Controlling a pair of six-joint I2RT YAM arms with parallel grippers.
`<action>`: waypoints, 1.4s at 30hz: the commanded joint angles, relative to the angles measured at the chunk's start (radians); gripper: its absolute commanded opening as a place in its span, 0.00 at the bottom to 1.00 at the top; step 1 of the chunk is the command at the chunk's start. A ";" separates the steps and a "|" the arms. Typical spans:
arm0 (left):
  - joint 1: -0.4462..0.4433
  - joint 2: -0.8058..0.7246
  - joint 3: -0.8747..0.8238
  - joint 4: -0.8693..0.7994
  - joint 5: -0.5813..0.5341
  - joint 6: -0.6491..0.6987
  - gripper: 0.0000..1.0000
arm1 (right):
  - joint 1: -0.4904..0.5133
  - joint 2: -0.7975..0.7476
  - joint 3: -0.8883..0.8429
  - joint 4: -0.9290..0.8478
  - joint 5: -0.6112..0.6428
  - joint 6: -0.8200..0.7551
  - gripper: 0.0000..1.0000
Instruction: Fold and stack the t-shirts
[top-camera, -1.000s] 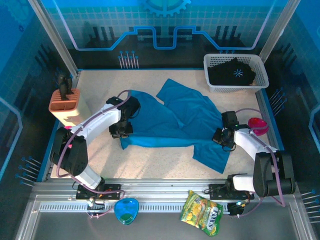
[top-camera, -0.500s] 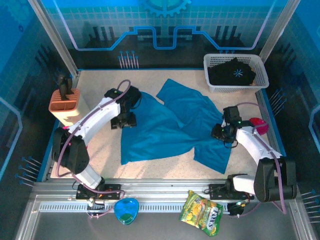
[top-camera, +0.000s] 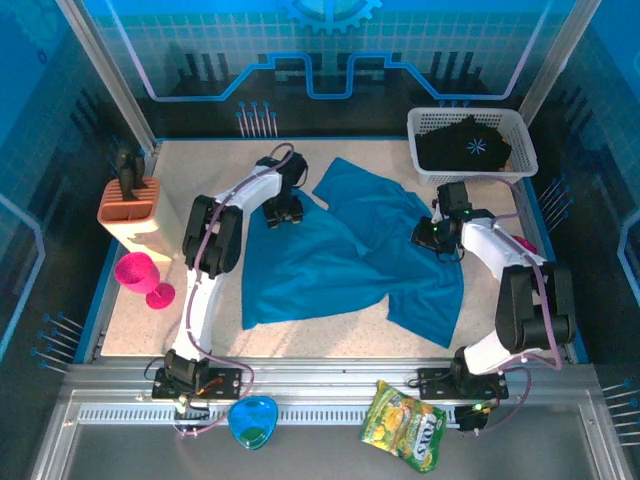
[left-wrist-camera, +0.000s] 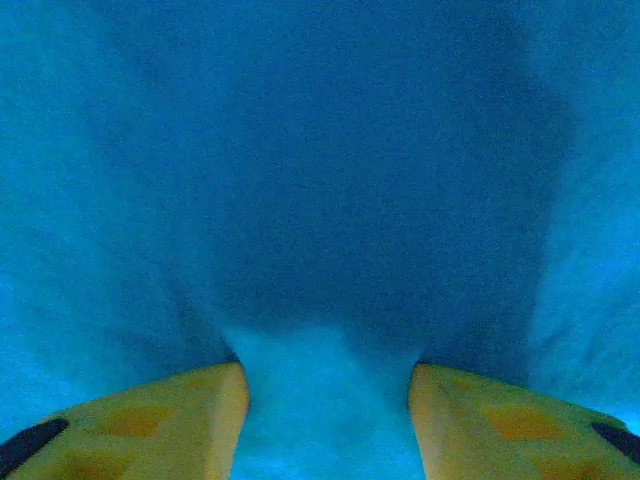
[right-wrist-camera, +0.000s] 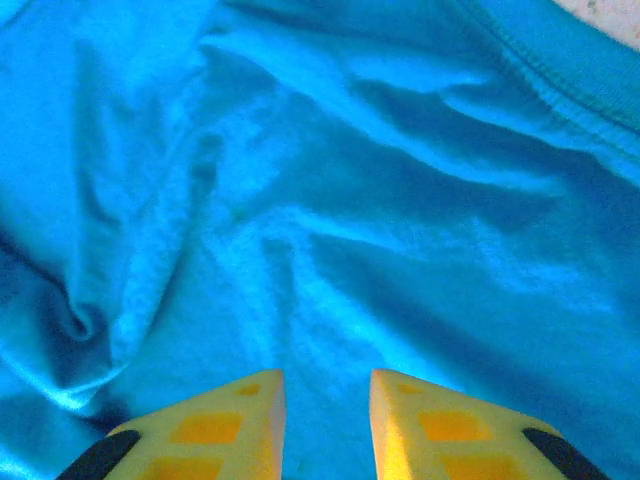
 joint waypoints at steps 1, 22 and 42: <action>0.036 -0.032 -0.076 -0.016 -0.043 -0.030 0.50 | 0.017 0.045 0.020 0.075 0.000 0.102 0.27; 0.259 -0.238 -0.433 0.089 -0.115 -0.021 0.51 | 0.106 0.072 -0.176 0.226 0.095 0.365 0.24; 0.260 -0.289 -0.470 0.112 -0.062 -0.009 0.51 | 0.260 0.587 0.817 -0.164 0.006 -0.178 0.17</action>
